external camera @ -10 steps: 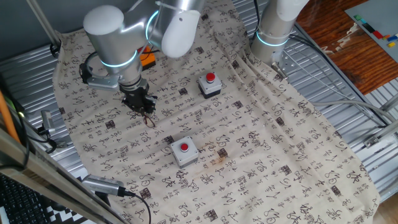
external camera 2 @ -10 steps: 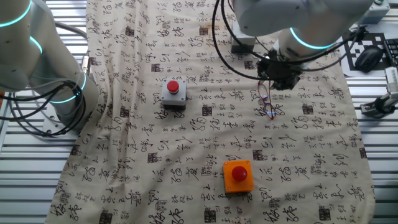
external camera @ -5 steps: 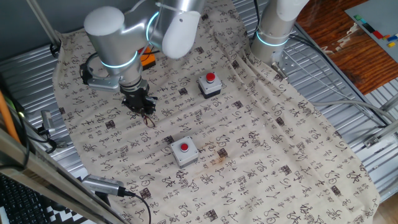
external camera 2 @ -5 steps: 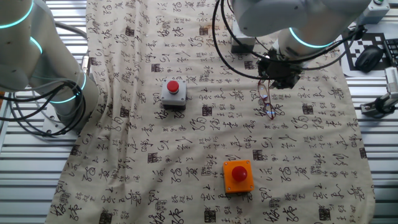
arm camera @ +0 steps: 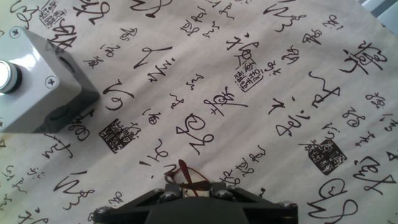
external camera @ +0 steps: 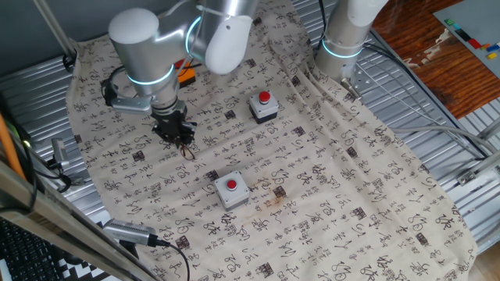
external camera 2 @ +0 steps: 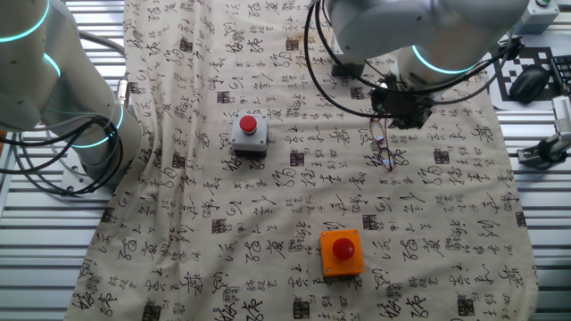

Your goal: Unfold the leg of the glasses (with one hand)

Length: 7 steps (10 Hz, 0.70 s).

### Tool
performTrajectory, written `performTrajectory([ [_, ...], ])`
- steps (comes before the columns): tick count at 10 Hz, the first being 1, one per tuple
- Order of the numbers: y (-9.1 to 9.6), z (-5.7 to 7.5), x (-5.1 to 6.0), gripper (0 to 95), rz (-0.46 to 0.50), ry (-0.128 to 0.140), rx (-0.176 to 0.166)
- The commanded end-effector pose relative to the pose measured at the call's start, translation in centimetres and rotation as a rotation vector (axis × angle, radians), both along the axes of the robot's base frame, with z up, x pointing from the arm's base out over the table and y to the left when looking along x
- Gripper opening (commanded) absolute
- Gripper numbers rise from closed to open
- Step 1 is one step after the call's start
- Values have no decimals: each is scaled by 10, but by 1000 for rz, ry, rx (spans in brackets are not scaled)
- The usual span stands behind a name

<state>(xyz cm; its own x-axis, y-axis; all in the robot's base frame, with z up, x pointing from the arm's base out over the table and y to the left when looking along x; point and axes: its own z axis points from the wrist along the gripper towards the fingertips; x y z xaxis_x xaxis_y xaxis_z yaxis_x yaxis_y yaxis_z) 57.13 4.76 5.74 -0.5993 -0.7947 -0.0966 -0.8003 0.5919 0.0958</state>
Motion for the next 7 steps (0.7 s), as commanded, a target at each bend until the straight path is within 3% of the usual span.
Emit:
performTrajectory([
  [1, 0, -1, 0, 190, 13, -11, 2],
  [3, 2, -4, 1, 190, 39, -32, 9],
  [4, 2, -4, 1, 0, 39, -34, 5],
  [7, 2, -4, 1, 0, 29, -31, 2],
])
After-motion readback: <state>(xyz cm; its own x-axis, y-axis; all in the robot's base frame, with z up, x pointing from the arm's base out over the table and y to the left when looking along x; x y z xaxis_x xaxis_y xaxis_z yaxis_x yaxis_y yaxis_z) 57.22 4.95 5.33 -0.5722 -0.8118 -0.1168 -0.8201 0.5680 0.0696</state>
